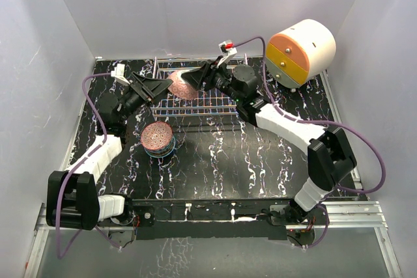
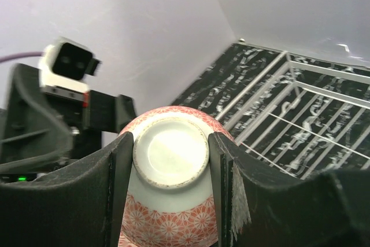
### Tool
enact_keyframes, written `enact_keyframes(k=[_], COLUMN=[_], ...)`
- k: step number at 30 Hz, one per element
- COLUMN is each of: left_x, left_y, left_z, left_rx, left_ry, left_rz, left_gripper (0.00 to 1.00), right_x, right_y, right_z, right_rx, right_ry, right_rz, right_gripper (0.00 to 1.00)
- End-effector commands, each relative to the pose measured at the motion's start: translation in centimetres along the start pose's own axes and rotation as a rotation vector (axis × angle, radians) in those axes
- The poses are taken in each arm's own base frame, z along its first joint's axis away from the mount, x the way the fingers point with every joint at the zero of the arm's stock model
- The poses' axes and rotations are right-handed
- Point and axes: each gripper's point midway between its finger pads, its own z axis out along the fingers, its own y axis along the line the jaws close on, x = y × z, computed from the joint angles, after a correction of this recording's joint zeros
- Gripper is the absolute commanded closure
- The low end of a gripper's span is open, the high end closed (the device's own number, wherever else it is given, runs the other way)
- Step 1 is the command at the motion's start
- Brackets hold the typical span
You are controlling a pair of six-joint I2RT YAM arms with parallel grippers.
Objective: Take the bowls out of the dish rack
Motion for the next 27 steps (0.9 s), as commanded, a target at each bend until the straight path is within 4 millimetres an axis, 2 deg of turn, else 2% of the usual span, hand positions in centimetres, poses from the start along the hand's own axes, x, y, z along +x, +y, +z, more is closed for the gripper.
enact_keyframes(k=[1, 8, 12, 15, 22, 27], left_x=[-0.6, -0.4, -0.6, -0.5, -0.5, -0.5], left_y=[-3.0, -5.9, -7.2, -7.7, -8.1, -8.3], left_z=[0.2, 0.2, -0.1, -0.3, -0.6, -0.7], left_rx=[0.143, 0.246, 0.285, 0.302, 0.318, 0.32], left_ry=[-0.05, -0.064, -0.072, -0.073, -0.076, -0.075], left_rz=[0.029, 0.033, 0.032, 0.026, 0.014, 0.015], left_gripper=[0.12, 0.31, 0.47, 0.66, 1.0, 1.0], right_x=[-7.3, -7.3, -7.7, -7.7, -7.2, -6.9], right_y=[6.3, 6.9, 6.9, 6.8, 6.5, 6.2], right_z=[-2.2, -2.6, -2.6, -2.4, -2.1, -2.1], right_rx=[-0.223, -0.266, -0.258, -0.256, -0.252, -0.243], right_ry=[-0.223, -0.241, -0.251, -0.25, -0.241, -0.238], right_rz=[0.09, 0.138, 0.132, 0.132, 0.14, 0.144], right_gripper=[0.68, 0.68, 0.68, 0.68, 0.68, 0.68])
